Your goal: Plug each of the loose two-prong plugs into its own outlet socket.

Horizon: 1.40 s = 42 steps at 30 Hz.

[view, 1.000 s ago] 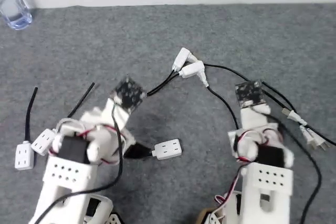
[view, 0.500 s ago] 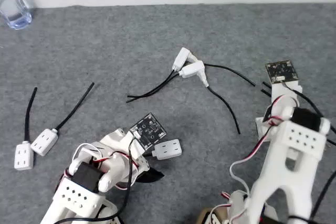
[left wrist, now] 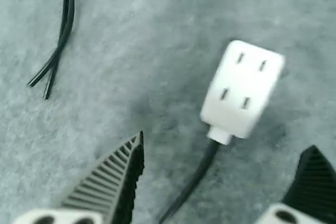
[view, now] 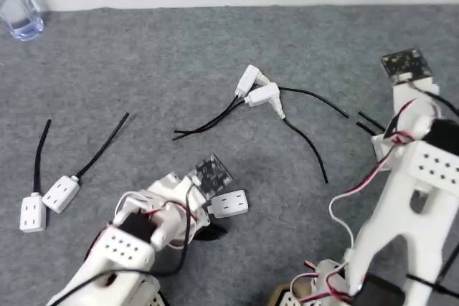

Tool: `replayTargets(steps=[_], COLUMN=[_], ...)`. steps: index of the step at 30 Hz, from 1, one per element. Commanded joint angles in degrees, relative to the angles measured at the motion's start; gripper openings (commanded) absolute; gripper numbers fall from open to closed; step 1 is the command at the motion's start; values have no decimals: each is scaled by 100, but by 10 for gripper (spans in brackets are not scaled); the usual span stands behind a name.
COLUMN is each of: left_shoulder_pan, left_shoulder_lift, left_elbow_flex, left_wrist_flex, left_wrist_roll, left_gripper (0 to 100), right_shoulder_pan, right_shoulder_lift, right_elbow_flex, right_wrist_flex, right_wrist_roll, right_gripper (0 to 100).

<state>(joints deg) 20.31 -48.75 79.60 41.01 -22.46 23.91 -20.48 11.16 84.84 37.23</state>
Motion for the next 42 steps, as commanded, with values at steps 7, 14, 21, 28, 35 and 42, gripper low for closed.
replayTargets(steps=[7, 14, 21, 28, 35, 42], left_shoulder_pan=[-290, -334, -888, -1108, -976, -870], left_shoulder_lift=[1890, 2435, 3112, 4158, 4484, 2690], left_elbow_flex=[-1323, -1640, -2686, -3565, -3811, -4189], left_wrist_flex=[-114, 88, 976, 1099, 1495, 2884], left_wrist_roll=[-404, -967, -1556, -1565, -1565, -1556], left_gripper=[423, 423, 423, 423, 423, 423], right_shoulder_pan=[31, 31, 31, 22, 66, 40], right_shoulder_lift=[259, 259, 259, 286, 303, 312], right_elbow_flex=[-1099, -1116, -1371, -1609, -1609, -1547], right_wrist_flex=[549, 532, 646, 848, 787, 655], right_wrist_roll=[352, 545, 624, 712, 747, 747], right_gripper=[390, 390, 390, 390, 390, 390])
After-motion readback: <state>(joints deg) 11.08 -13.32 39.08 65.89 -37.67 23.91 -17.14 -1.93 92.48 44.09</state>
